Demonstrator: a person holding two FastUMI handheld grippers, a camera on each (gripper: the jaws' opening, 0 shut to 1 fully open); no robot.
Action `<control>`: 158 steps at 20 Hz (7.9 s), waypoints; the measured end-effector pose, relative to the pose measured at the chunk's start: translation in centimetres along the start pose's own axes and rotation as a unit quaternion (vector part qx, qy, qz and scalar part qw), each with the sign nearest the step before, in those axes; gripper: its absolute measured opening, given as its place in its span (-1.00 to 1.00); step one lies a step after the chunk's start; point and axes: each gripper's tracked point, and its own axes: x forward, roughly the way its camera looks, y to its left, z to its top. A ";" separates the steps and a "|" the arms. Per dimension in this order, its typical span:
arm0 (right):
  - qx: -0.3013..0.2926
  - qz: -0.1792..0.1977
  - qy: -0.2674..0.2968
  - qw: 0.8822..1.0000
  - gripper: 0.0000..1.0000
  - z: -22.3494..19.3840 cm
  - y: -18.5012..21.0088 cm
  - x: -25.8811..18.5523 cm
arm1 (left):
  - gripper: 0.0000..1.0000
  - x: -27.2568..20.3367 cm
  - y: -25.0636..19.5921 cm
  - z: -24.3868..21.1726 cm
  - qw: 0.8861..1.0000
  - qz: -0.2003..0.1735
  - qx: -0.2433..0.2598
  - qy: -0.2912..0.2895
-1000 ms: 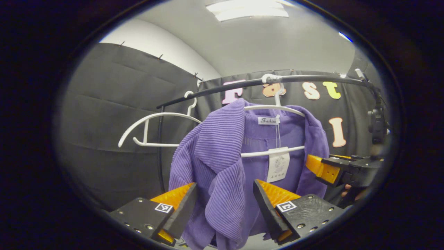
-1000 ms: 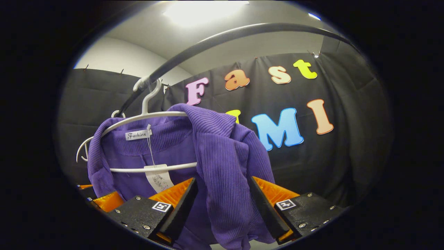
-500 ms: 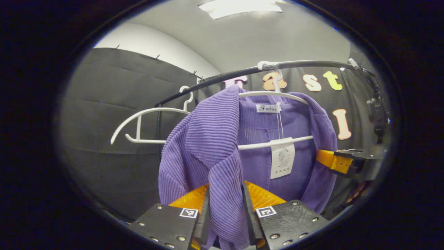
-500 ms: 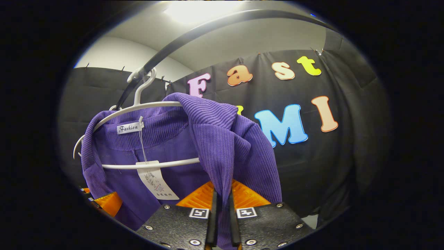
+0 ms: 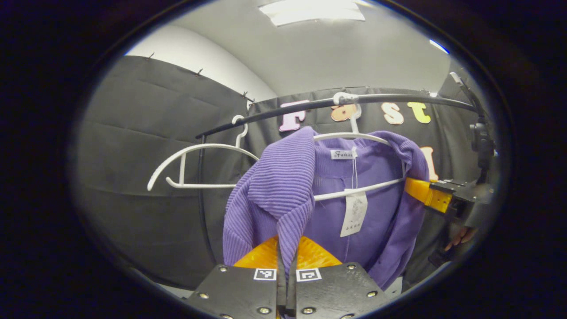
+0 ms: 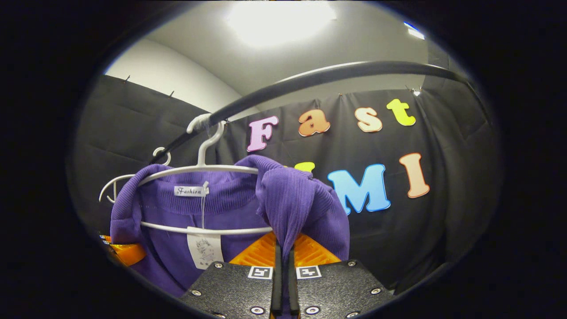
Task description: Grasp the clothes on the hanger with both hands and then place them into the laundry hamper below.
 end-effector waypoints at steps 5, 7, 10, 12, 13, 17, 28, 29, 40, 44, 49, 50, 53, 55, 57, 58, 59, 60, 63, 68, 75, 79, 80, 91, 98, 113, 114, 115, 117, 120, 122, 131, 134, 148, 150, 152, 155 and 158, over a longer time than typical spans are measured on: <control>-0.034 -0.011 -0.054 0.998 -0.90 5.0 -0.8 0.0 | -0.88 -1.5 2.2 3.4 1.000 0.004 -0.006 -0.022; -0.045 -0.015 -0.073 0.996 -0.90 6.7 -1.1 0.0 | -0.88 -2.2 3.5 5.2 0.999 0.014 -0.014 -0.032; -0.067 -0.020 -0.089 0.994 -0.90 8.3 -1.6 -0.1 | -0.89 -2.6 5.5 7.9 0.998 0.025 -0.023 -0.050; -0.075 -0.023 -0.100 0.992 -0.90 9.2 -2.2 -0.2 | -0.89 -2.7 6.6 9.7 0.997 0.034 -0.014 -0.065; -0.079 -0.027 -0.106 0.991 -0.94 9.6 -2.6 0.0 | -0.92 -2.6 7.3 10.4 0.997 0.039 -0.007 -0.072; -0.077 -0.042 -0.106 0.990 -0.90 9.8 -4.5 0.9 | -0.89 -1.7 10.2 13.0 0.994 0.060 0.024 -0.085; -0.080 -0.082 -0.072 0.991 -0.90 6.3 -9.5 2.6 | -0.89 3.1 14.4 12.3 0.990 0.091 0.076 -0.073; -0.082 -0.085 -0.068 0.991 -0.90 5.9 -9.8 2.9 | -0.89 3.8 14.6 11.8 0.991 0.090 0.074 -0.067; -0.054 -0.118 -0.002 0.991 -0.92 -0.6 -12.4 5.9 | -0.88 7.7 13.2 7.0 0.998 0.043 0.045 -0.030; -0.029 -0.119 0.053 0.991 -0.90 -5.1 -13.2 6.1 | -0.88 7.7 12.9 4.8 0.999 0.029 0.033 -0.011; -0.032 -0.118 0.087 0.989 -0.89 -8.1 -12.7 4.1 | -0.98 6.0 13.1 2.6 0.999 0.021 0.043 0.007; -0.034 -0.118 0.089 0.988 -0.89 -8.4 -12.5 3.7 | -0.98 5.7 13.4 2.3 0.999 0.020 0.042 0.010; -0.045 -0.111 0.096 0.988 -0.89 -8.7 -11.8 2.3 | -0.98 4.8 13.9 1.1 0.999 0.019 0.032 0.020; -0.052 -0.109 0.098 0.988 -0.89 -8.7 -11.3 0.9 | -0.88 3.5 14.4 0.4 0.999 0.019 0.025 0.022; -0.054 -0.109 0.101 0.987 -0.89 -8.6 -10.6 -0.6 | -0.89 1.8 14.8 -0.1 0.999 0.017 0.023 0.027; -0.054 -0.109 0.102 0.987 -0.90 -8.5 -10.3 -1.4 | -0.97 1.2 15.1 -0.2 0.999 0.015 0.023 0.029; -0.054 -0.109 0.103 0.987 -0.89 -8.3 -10.0 -2.1 | -0.99 0.6 15.4 -0.3 0.999 0.013 0.022 0.029; -0.053 -0.109 0.103 0.987 -0.89 -8.0 -9.7 -2.8 | -0.99 -0.2 15.4 -0.2 0.999 0.011 0.021 0.028; -0.046 -0.112 0.094 0.988 -0.90 -6.4 -8.8 -5.1 | -0.98 -2.2 15.5 0.2 1.000 -0.002 0.019 0.024; -0.036 -0.109 0.072 0.991 -0.89 -2.8 -5.9 -9.6 | -0.98 -4.7 14.7 2.1 0.999 -0.031 0.010 0.008; -0.010 -0.100 0.059 0.993 -0.90 0.0 -1.0 -14.8 | -0.98 -8.0 12.1 3.9 0.996 -0.092 -0.018 -0.012; -0.001 -0.092 0.058 0.994 -0.89 1.2 2.4 -17.8 | -0.98 -10.6 10.3 4.5 0.991 -0.132 -0.022 -0.023; -0.001 -0.090 0.060 0.994 -0.89 1.1 3.2 -18.5 | -0.98 -11.3 9.6 4.5 0.989 -0.144 -0.024 -0.025; 0.009 -0.065 0.152 0.986 -0.89 -6.3 9.6 -25.5 | -1.00 -14.5 2.9 -2.6 0.969 -0.246 -0.027 0.021; -0.009 -0.059 0.222 0.973 -0.88 -13.2 11.0 -28.6 | -0.97 -15.5 2.4 -10.7 0.961 -0.262 -0.009 0.090; -0.010 -0.037 0.407 0.913 -0.67 -28.6 11.9 -34.4 | -0.92 -18.2 3.5 -30.8 0.930 -0.210 0.041 0.298; -0.010 -0.034 0.416 0.909 -0.74 -29.0 12.0 -35.0 | -0.93 -18.5 3.9 -32.1 0.927 -0.208 0.048 0.308; -0.010 -0.031 0.425 0.904 -0.63 -29.7 12.0 -35.4 | -0.92 -19.0 4.2 -32.8 0.925 -0.207 0.050 0.316; -0.012 -0.032 0.444 0.895 -0.50 -30.9 11.7 -36.4 | -0.85 -19.7 4.4 -34.3 0.918 -0.207 0.047 0.335; -0.019 -0.037 0.467 0.883 -0.09 -32.2 10.8 -37.2 | -0.60 -20.3 5.6 -35.1 0.915 -0.196 0.056 0.348; -0.024 -0.040 0.483 0.874 0.39 -33.0 10.6 -38.3 | 0.02 -20.5 6.2 -34.2 0.920 -0.196 0.056 0.335; -0.024 -0.033 0.474 0.879 0.89 -31.1 11.1 -39.1 | 0.83 -19.7 7.1 -30.5 0.936 -0.180 0.057 0.298; -0.007 -0.044 0.447 0.893 0.89 -29.0 11.1 -38.1 | 0.83 -19.4 7.7 -27.4 0.946 -0.174 0.049 0.269; -0.017 -0.109 0.226 0.968 0.88 -8.9 7.4 -33.0 | 0.94 -17.7 10.7 -1.5 0.986 -0.159 0.000 0.042; -0.020 -0.120 0.205 0.971 0.86 -6.3 6.7 -33.2 | 0.94 -17.9 10.5 -0.1 0.987 -0.160 -0.006 0.022; -0.017 -0.129 0.186 0.974 0.86 -4.2 6.4 -33.6 | 0.94 -18.5 11.4 1.7 0.987 -0.161 -0.011 0.009; -0.016 -0.148 0.156 0.977 0.89 -1.5 5.5 -34.3 | 0.93 -19.6 12.9 3.8 0.988 -0.157 -0.012 -0.004; -0.027 -0.172 0.133 0.976 0.88 0.2 4.2 -35.3 | 0.93 -20.4 14.6 4.8 0.989 -0.149 -0.006 -0.012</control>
